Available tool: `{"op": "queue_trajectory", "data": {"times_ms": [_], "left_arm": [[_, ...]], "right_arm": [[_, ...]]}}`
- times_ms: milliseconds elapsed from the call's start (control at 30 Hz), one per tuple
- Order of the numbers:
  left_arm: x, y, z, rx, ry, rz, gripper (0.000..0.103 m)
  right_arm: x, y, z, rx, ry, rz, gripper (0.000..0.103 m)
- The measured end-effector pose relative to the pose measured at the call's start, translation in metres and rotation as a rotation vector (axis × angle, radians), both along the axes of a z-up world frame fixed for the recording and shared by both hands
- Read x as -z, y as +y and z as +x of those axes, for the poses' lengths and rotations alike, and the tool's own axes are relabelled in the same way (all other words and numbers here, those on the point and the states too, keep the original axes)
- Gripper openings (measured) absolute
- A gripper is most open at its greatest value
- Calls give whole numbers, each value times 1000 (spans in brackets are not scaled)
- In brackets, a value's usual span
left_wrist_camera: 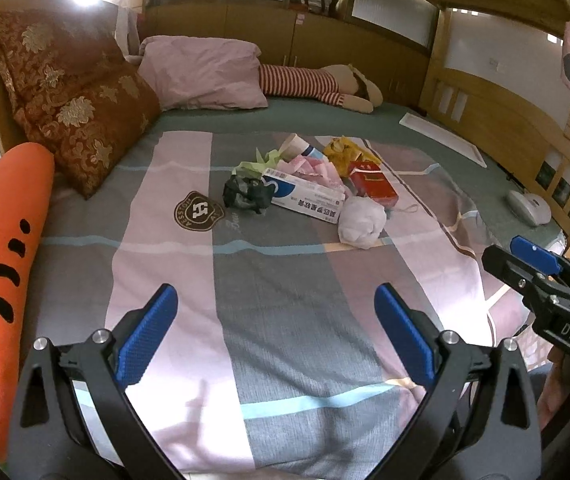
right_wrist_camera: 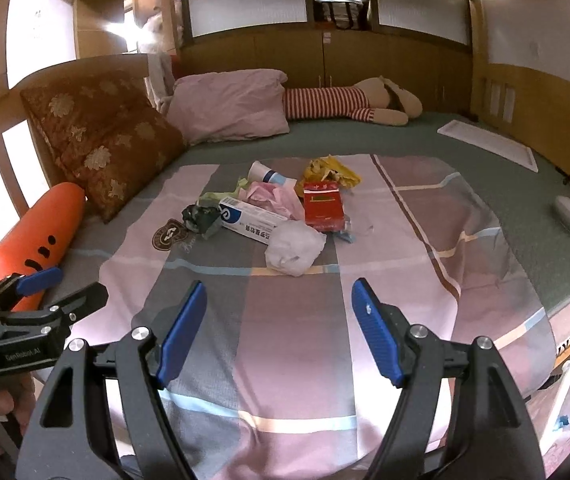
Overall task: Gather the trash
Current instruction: 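Return both open tools over the remaining trash pile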
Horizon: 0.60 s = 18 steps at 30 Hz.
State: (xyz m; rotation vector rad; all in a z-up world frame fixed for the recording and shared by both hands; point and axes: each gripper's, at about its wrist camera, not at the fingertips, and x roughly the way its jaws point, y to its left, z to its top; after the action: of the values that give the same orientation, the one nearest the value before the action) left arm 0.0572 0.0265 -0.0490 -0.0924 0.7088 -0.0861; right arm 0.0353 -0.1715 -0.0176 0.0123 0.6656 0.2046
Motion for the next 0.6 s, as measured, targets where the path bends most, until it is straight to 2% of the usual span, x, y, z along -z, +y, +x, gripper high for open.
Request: {"op": "queue_trajectory", "data": {"times_ms": [600], "left_arm": [[4, 0, 1, 6, 14, -1, 98]], "right_arm": [[1, -1, 0, 2, 7, 12, 73]]}}
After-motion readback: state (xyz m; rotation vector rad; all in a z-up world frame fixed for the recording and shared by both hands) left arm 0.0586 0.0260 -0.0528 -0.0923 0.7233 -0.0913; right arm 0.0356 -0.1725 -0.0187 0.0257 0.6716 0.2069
